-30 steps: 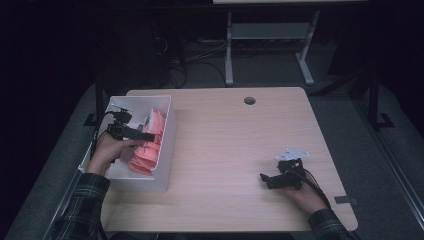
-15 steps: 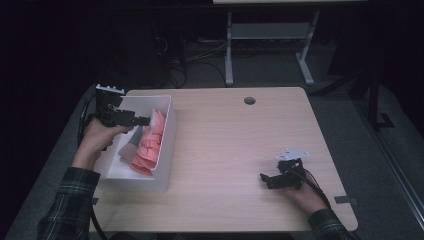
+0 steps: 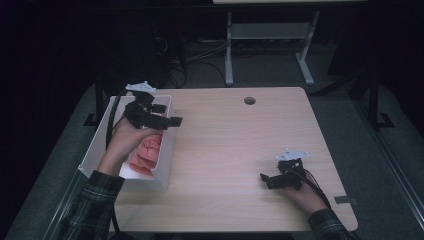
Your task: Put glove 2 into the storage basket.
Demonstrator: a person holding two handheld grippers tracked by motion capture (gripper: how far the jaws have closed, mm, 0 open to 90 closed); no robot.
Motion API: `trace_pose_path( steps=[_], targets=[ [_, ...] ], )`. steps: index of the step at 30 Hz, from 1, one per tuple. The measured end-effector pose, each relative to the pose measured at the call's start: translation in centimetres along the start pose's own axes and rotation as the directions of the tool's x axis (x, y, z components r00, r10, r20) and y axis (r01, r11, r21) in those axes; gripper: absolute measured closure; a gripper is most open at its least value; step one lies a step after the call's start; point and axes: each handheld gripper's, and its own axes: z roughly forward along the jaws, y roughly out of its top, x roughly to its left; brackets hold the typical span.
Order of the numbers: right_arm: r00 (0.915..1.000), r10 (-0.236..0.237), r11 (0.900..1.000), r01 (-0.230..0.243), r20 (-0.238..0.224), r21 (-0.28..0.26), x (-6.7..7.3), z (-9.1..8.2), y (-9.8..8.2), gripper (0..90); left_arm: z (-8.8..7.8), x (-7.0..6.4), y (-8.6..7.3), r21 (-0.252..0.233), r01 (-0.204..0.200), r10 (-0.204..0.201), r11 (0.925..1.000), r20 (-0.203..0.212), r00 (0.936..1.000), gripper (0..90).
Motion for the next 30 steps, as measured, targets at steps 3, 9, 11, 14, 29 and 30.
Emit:
trace_pose_path(
  steps=[3, 9, 11, 14, 29, 30],
  targets=[
    [1.0, 0.0, 1.0, 0.0, 0.0, 0.0, 0.0, 0.0, 0.0, 2.9, 1.2, -1.9, 0.2, -0.006, -0.039, 0.039, 0.9992, 0.027, 0.9989, 13.2],
    [1.0, 0.0, 1.0, 0.0, 0.0, 0.0, 0.0, 0.0, 0.0, 2.9, 4.1, -5.3, -0.3, 0.0, -0.096, 0.096, 0.9953, 0.074, 0.9926, 13.2],
    [1.0, 0.0, 1.0, 0.0, 0.0, 0.0, 0.0, 0.0, 0.0, 2.9, 5.2, -6.1, -0.7, 0.008, -0.109, 0.108, 0.994, 0.086, 0.9904, 13.3],
    [1.0, 0.0, 1.0, 0.0, 0.0, 0.0, 0.0, 0.0, 0.0, 2.9, 6.7, -7.2, -1.5, 0.015, -0.125, 0.123, 0.992, 0.092, 0.988, 13.3],
    [1.0, -0.001, 1.0, 0.001, 0.0, 0.0, 0.0, 0.0, 0.0, 2.9, 13.8, -8.4, -8.2, 0.091, -0.194, 0.183, 0.9767, 0.115, 0.9763, 13.2],
    [1.0, -0.001, 1.0, 0.001, 0.0, 0.0, 0.0, 0.0, 0.0, 2.8, 14.1, -8.3, -8.6, 0.096, -0.201, 0.19, 0.975, 0.114, 0.9752, 13.2]
  ],
)
